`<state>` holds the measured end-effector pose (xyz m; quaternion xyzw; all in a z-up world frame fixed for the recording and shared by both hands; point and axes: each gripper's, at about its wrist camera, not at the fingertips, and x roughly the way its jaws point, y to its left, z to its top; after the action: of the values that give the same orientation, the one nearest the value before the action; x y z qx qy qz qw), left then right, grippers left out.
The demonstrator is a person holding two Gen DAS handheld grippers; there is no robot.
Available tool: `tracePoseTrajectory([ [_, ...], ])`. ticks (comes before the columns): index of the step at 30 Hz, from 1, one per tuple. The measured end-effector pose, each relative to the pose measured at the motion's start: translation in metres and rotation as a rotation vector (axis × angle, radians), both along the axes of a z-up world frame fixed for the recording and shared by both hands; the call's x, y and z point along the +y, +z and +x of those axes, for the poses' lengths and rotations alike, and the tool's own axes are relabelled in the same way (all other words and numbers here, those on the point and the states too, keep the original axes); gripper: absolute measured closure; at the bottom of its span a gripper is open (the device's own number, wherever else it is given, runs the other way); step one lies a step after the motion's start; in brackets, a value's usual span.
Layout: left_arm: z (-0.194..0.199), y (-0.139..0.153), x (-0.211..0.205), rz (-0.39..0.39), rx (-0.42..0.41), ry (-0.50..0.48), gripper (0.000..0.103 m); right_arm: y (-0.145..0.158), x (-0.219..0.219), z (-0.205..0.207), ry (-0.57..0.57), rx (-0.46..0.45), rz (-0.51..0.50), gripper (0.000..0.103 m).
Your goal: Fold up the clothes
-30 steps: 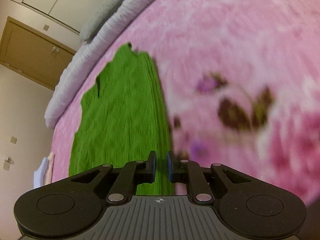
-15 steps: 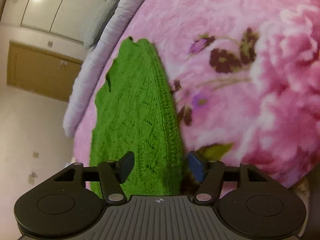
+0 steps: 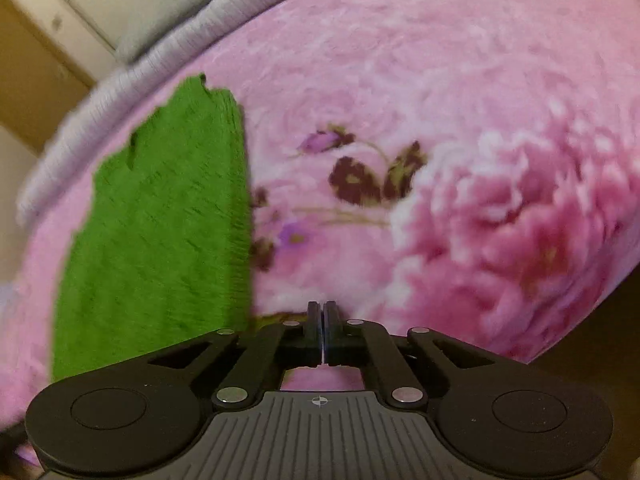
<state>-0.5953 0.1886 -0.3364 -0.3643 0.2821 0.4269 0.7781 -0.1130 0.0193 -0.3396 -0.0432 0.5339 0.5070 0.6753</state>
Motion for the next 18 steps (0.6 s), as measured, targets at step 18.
tracePoseTrajectory([
  [18,0.122,-0.016,0.036,0.169,0.049,-0.267,0.088,-0.005,0.129,-0.188,0.819,-0.538,0.231,0.101],
])
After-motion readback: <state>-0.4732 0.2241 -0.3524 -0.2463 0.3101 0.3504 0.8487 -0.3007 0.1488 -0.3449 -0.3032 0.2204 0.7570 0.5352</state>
